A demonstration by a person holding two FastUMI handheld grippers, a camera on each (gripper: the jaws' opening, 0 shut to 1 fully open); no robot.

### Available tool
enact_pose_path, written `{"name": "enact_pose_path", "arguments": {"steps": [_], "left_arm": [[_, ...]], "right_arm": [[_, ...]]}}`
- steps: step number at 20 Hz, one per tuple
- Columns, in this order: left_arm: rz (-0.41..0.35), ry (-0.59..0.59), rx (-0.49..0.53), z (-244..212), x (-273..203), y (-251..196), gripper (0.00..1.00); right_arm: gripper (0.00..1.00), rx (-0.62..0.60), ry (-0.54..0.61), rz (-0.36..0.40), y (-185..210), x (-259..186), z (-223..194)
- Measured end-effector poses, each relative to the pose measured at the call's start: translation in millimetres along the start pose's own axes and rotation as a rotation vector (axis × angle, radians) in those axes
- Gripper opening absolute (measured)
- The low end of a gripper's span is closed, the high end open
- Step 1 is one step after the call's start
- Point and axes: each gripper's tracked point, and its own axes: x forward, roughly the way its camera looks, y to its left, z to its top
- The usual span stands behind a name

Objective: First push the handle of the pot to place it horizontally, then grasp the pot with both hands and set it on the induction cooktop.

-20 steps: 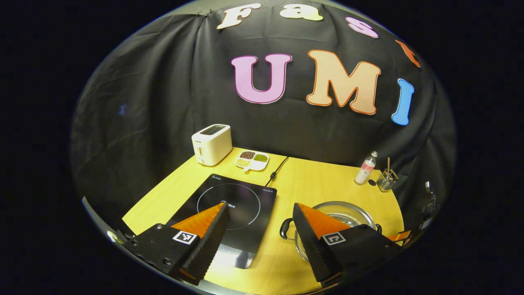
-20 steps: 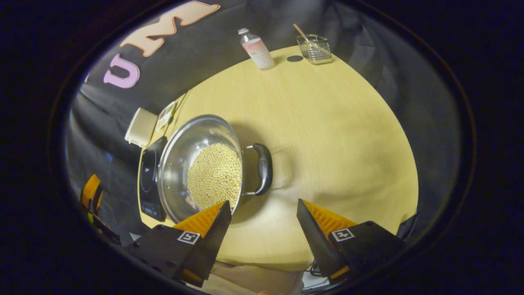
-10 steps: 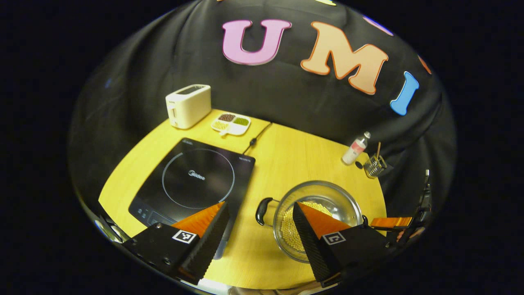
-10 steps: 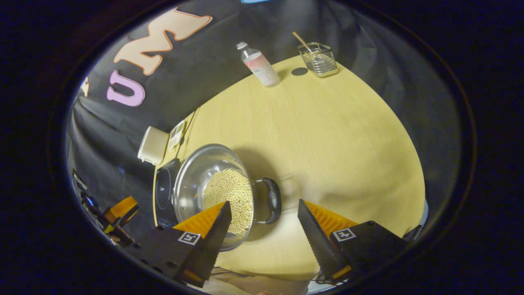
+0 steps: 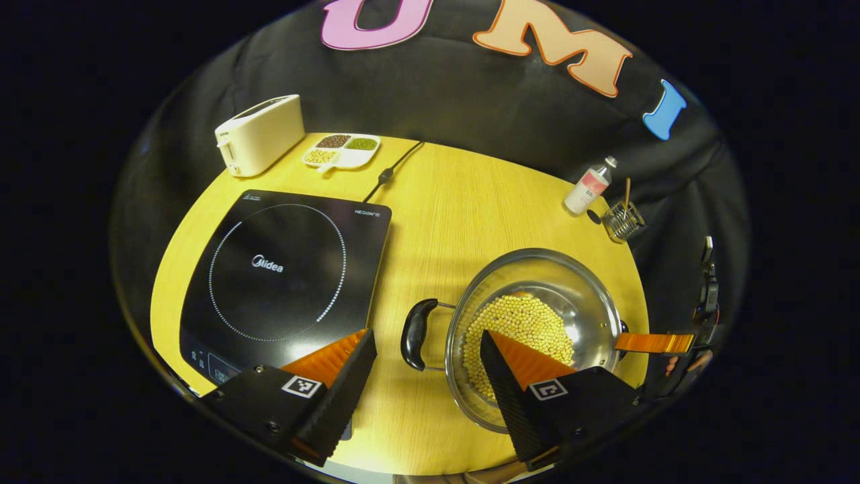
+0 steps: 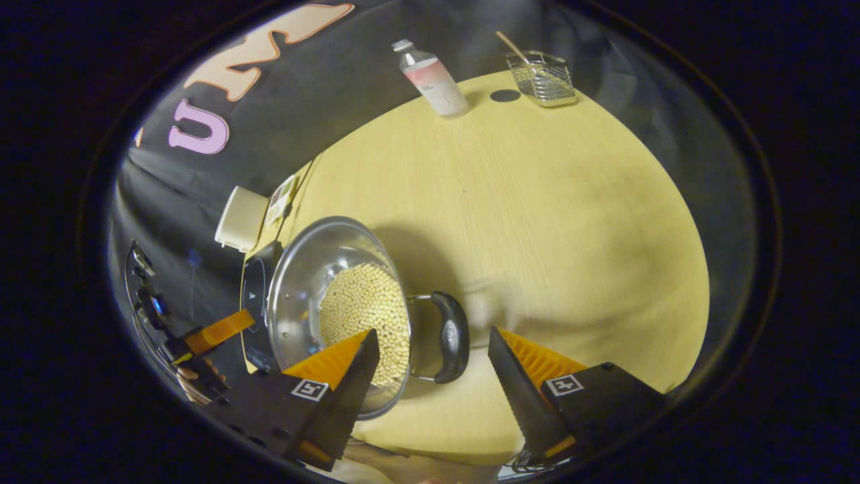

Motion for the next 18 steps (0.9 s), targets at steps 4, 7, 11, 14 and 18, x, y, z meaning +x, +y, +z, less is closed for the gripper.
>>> {"name": "enact_pose_path", "arguments": {"steps": [4, 7, 11, 14, 18], "left_arm": [[-0.026, 0.059, -0.02, -5.7, 21.1, -3.7, 0.96], [-0.027, 0.097, -0.02, -9.4, 36.4, -3.2, 0.89], [-0.014, 0.154, -0.006, -16.4, 55.1, 2.2, 0.78], [-0.021, 0.17, -0.012, -17.3, 65.0, 1.7, 0.71], [-0.025, 0.211, 0.005, -24.5, 69.5, 5.2, 0.7]], "right_arm": [[1.0, 0.003, 0.037, -0.002, -1.7, 12.6, -3.9], [0.94, 0.009, 0.063, 0.001, -1.1, 24.0, -6.7], [1.0, 0.02, 0.095, 0.012, 1.6, 37.9, -11.7], [0.92, 0.025, 0.115, 0.026, 4.6, 47.9, -14.5], [0.72, 0.04, 0.139, 0.016, 3.4, 56.3, -16.9]]}}
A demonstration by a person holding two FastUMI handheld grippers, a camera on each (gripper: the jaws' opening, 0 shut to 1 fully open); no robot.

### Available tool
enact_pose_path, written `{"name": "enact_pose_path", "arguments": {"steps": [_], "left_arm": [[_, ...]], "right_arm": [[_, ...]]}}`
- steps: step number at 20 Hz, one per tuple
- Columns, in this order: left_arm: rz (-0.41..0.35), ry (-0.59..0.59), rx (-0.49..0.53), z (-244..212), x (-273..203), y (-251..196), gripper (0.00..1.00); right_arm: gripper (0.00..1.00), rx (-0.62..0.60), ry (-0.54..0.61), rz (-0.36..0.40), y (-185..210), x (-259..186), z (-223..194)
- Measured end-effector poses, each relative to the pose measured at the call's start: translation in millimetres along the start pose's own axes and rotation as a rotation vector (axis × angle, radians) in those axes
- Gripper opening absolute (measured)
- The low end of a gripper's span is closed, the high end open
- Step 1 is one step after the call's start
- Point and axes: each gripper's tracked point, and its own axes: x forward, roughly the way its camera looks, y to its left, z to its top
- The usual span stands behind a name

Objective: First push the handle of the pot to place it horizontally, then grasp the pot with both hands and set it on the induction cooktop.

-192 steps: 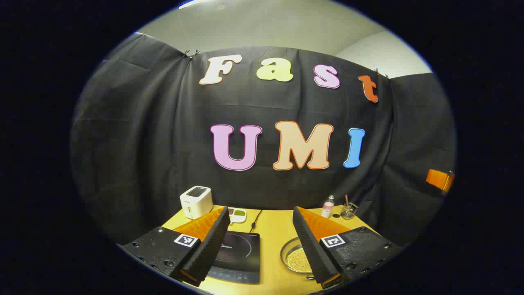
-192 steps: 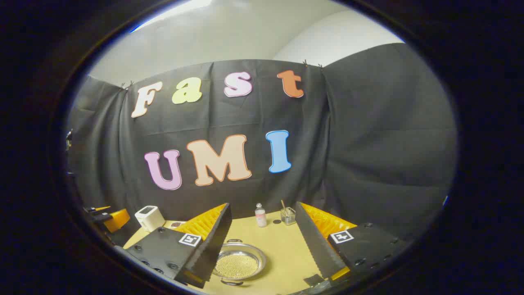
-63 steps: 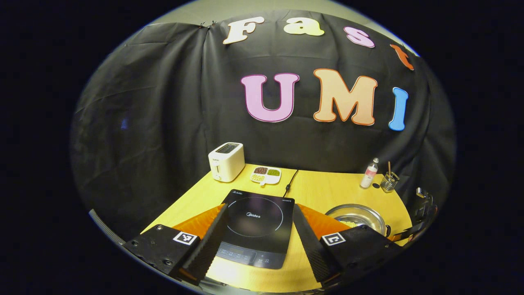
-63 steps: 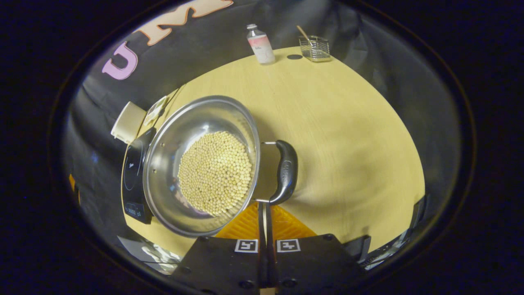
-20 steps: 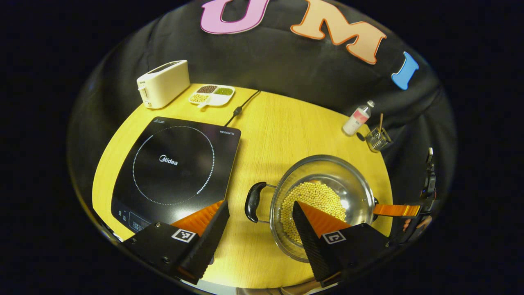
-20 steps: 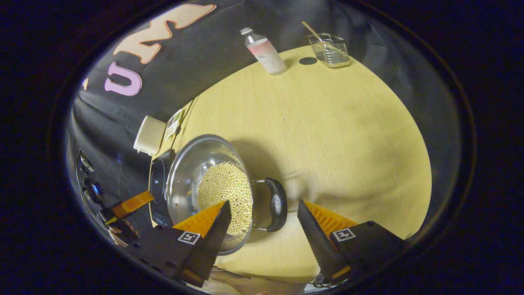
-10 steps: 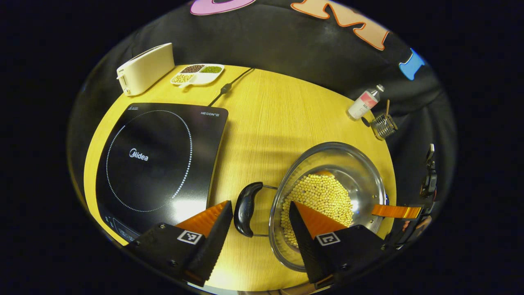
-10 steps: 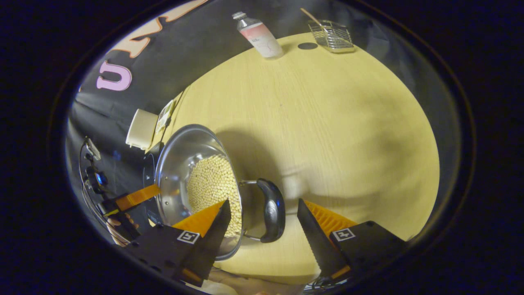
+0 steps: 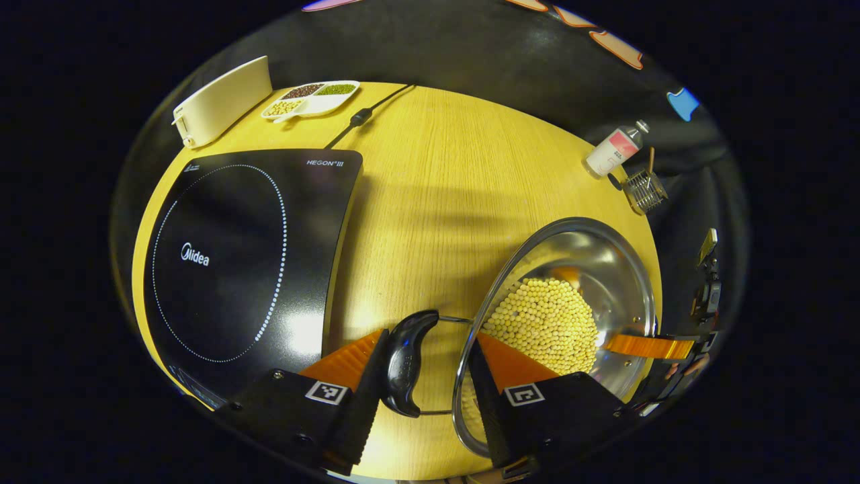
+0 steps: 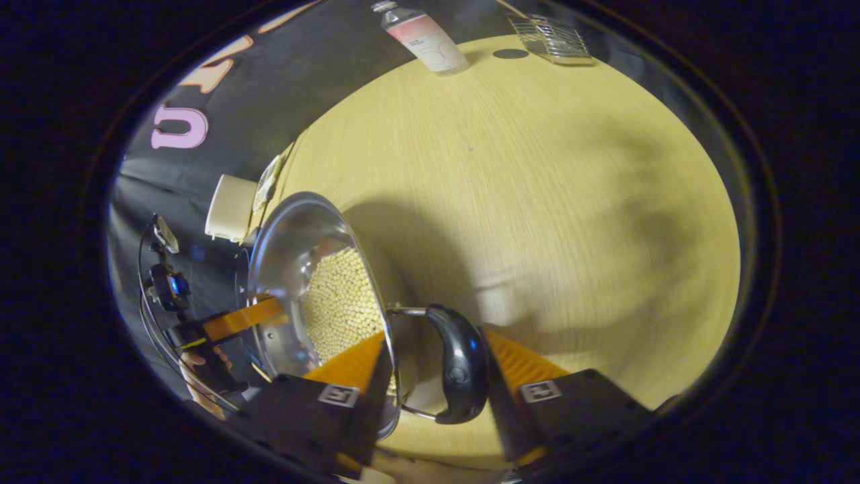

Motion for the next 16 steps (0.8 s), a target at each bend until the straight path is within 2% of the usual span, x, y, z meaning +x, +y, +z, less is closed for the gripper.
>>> {"name": "enact_pose_path", "arguments": {"steps": [1, 2, 3, 4, 5, 6, 8, 9, 11, 16], "left_arm": [[-0.002, -0.005, -0.003, 2.4, 1.1, -0.5, 0.72], [-0.006, 0.002, -0.011, 0.6, 2.3, -0.1, 0.71], [-0.015, 0.003, -0.011, 0.3, 1.3, 0.5, 0.69], [-0.021, 0.006, -0.014, -0.2, 0.3, -0.5, 0.67], [-0.021, 0.007, -0.02, -1.6, -0.8, -1.5, 0.65], [-0.016, 0.006, -0.02, -2.0, -1.0, -1.5, 0.62], [-0.002, 0.007, -0.001, -1.8, -2.2, -3.5, 0.62], [0.004, 0.008, 0.013, -2.2, -3.7, -5.0, 0.65], [0.004, 0.008, 0.038, -4.0, -10.8, -9.8, 0.62], [0.002, -0.02, 0.122, -5.6, -45.0, -17.8, 0.62]], "right_arm": [[0.59, 0.01, 0.009, -0.004, -2.3, -3.5, 0.8], [0.52, 0.021, 0.008, 0.002, -1.5, 4.0, -1.1], [0.53, 0.034, 0.002, 0.008, -1.1, 2.6, 1.9], [0.58, 0.05, -0.014, 0.009, -1.5, 0.7, 3.9], [0.5, 0.056, -0.02, -0.001, -2.3, 1.8, 5.7], [0.5, 0.059, -0.034, -0.016, -3.8, 1.1, 5.3], [0.5, 0.053, -0.054, -0.044, -6.1, -1.2, 7.3], [0.56, 0.056, -0.056, -0.051, -6.8, -3.5, 6.5], [0.55, 0.068, -0.064, -0.054, -9.6, -11.8, 2.5], [0.56, 0.108, -0.088, -0.032, -2.5, -41.0, -22.3]]}}
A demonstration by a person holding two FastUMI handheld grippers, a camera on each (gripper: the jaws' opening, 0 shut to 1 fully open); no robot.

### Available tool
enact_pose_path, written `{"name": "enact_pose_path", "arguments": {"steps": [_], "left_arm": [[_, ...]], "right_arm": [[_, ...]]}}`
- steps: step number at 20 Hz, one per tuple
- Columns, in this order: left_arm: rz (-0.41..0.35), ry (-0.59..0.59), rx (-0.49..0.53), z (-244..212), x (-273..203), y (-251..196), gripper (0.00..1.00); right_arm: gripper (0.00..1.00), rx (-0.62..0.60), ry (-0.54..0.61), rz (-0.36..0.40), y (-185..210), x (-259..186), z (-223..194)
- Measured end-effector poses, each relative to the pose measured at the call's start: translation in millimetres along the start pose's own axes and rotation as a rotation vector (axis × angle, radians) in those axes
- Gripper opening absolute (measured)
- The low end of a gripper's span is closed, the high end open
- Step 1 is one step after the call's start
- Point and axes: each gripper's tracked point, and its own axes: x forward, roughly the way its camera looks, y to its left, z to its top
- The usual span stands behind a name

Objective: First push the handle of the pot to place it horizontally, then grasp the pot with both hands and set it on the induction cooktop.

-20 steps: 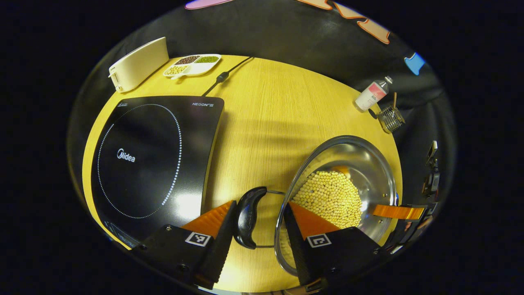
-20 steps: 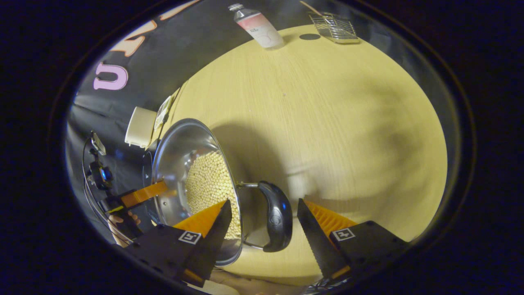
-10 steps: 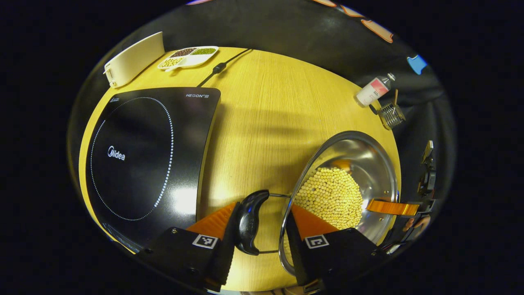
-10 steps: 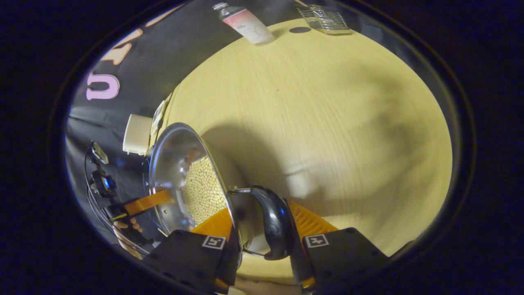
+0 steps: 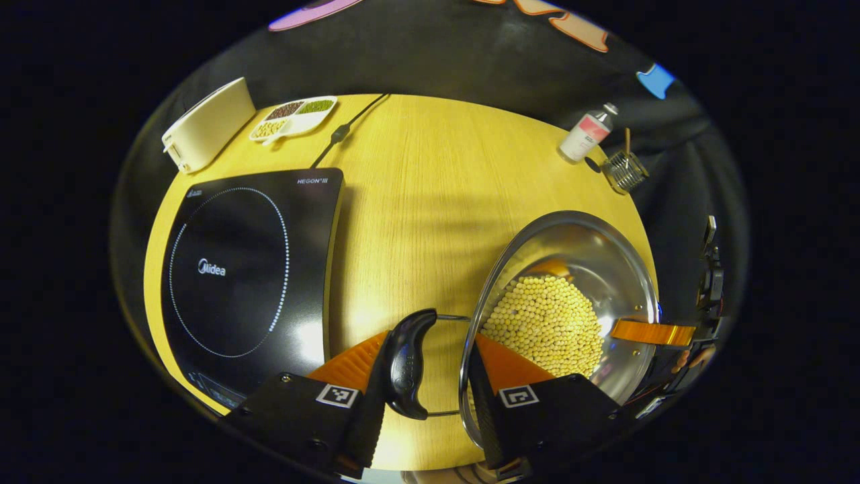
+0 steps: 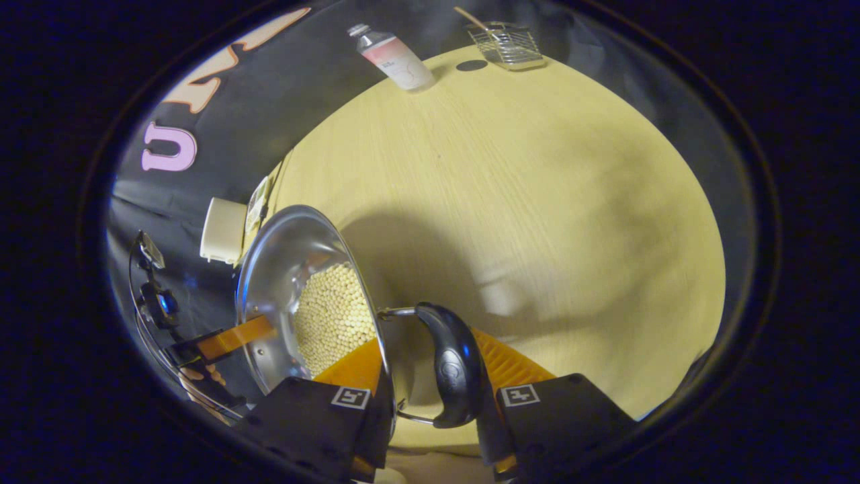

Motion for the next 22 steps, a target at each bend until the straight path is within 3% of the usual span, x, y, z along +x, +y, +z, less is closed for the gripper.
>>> {"name": "enact_pose_path", "arguments": {"steps": [5, 10, 11, 12, 15, 16, 17, 18, 19, 22], "left_arm": [[0.008, -0.011, 0.066, -5.4, -36.7, 8.1, 0.61], [0.003, -0.038, 0.103, -1.5, -60.7, 40.6, 0.61], [-0.002, -0.041, 0.11, 0.2, -65.1, 51.6, 0.61], [-0.008, -0.045, 0.112, 2.2, -69.5, 62.2, 0.61], [-0.019, -0.059, 0.116, 10.2, -81.2, 101.9, 0.61], [-0.019, -0.063, 0.119, 12.9, -84.6, 115.7, 0.61], [-0.015, -0.068, 0.125, 16.0, -87.4, 130.6, 0.61], [-0.012, -0.072, 0.13, 19.5, -89.4, 145.2, 0.61], [-0.009, -0.078, 0.132, 22.5, -91.4, 158.2, 0.61], [0.001, -0.089, 0.122, 30.5, -91.2, 199.1, 0.62]], "right_arm": [[0.55, 0.028, -0.013, 0.03, 16.7, -19.5, -24.5], [0.55, 0.025, -0.08, 0.009, 55.0, -29.0, -40.7], [0.5, 0.026, -0.095, 0.004, 65.6, -29.9, -44.5], [0.55, 0.028, -0.107, -0.002, 77.8, -29.7, -48.5], [0.55, 0.033, -0.13, -0.006, 118.7, -21.6, -61.2], [0.49, 0.037, -0.132, -0.005, 133.0, -17.2, -65.4], [0.55, 0.039, -0.134, -0.003, 147.7, -11.8, -68.1], [0.55, 0.038, -0.133, -0.003, 161.9, -7.3, -72.4], [0.49, 0.036, -0.136, -0.005, 175.0, -1.8, -74.0], [0.49, 0.019, -0.141, -0.019, 211.5, 15.7, -79.0]]}}
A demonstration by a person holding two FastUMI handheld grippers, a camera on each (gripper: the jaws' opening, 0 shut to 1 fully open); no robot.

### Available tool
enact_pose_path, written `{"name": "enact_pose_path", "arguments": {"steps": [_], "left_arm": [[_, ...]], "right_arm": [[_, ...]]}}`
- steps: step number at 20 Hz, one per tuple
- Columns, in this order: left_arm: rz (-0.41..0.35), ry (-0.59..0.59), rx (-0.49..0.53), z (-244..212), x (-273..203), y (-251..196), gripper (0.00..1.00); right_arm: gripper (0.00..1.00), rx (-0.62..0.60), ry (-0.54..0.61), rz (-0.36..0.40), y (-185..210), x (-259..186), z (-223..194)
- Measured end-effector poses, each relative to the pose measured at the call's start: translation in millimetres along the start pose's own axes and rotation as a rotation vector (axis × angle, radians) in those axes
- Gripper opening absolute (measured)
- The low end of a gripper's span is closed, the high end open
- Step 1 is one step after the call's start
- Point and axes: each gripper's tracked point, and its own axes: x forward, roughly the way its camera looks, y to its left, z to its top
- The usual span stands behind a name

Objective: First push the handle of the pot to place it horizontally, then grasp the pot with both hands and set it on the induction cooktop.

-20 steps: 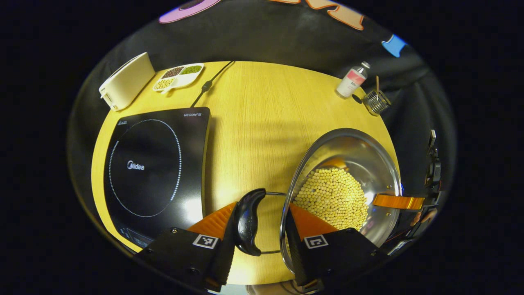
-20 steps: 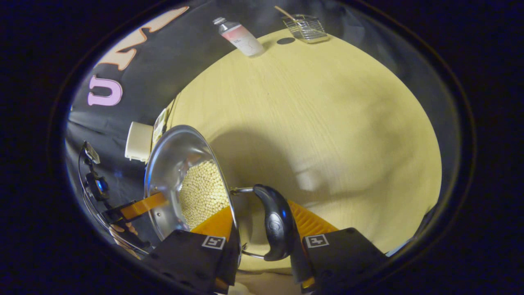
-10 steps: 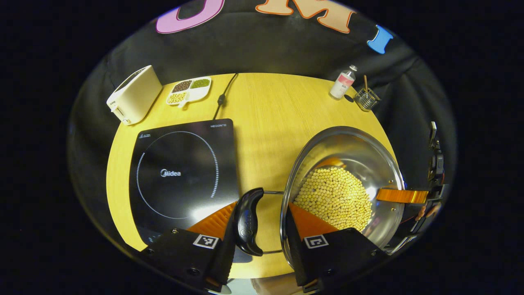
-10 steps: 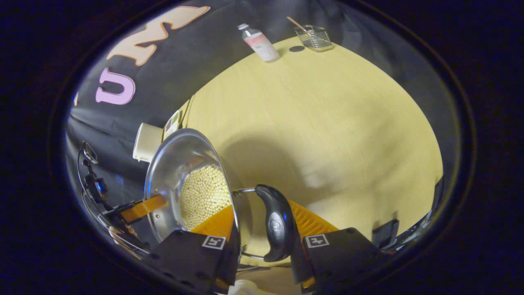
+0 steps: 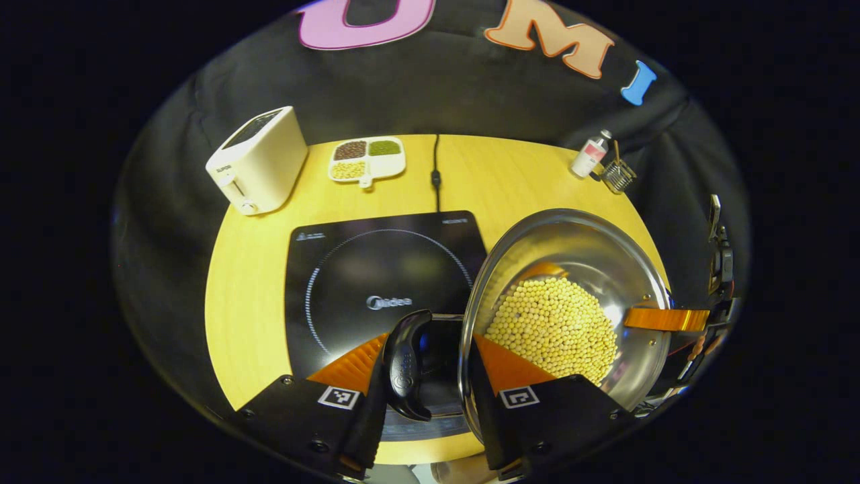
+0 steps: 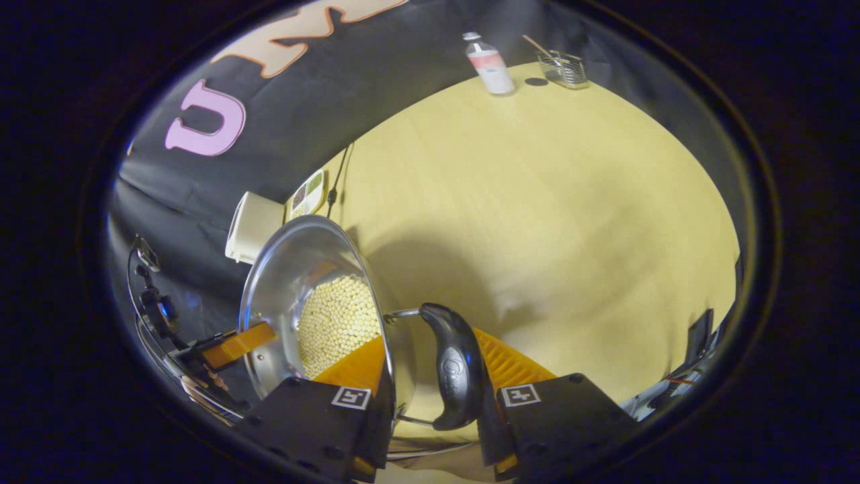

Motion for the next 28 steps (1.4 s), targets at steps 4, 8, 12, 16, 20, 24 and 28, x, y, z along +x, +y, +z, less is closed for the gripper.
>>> {"name": "enact_pose_path", "arguments": {"steps": [4, 8, 12, 16, 20, 24, 28], "left_arm": [[0.018, 0.005, -0.017, -0.7, 4.0, 47.7, 0.61], [0.059, -0.021, -0.036, 1.2, 6.0, 89.4, 0.61], [0.094, -0.054, -0.052, 4.1, 7.7, 118.8, 0.61], [0.113, -0.079, -0.032, 8.7, 11.6, 137.0, 0.6], [0.118, -0.08, -0.037, 7.2, 16.0, 145.6, 0.6], [0.118, -0.099, -0.049, 8.8, 17.2, 150.9, 0.61], [0.108, -0.116, -0.082, 7.4, 19.5, 151.4, 0.62]], "right_arm": [[0.49, -0.017, 0.007, -0.013, 40.2, 24.2, -8.2], [0.49, -0.036, 0.006, -0.024, 74.4, 46.7, -10.5], [0.49, -0.079, -0.026, -0.033, 99.4, 66.2, -5.5], [0.55, -0.089, -0.037, -0.028, 113.8, 80.5, -4.4], [0.56, -0.091, -0.038, -0.029, 118.6, 90.2, -4.6], [0.56, -0.108, -0.061, -0.015, 120.5, 93.6, -1.2], [0.56, -0.129, -0.093, 0.007, 121.4, 101.3, 6.0]]}}
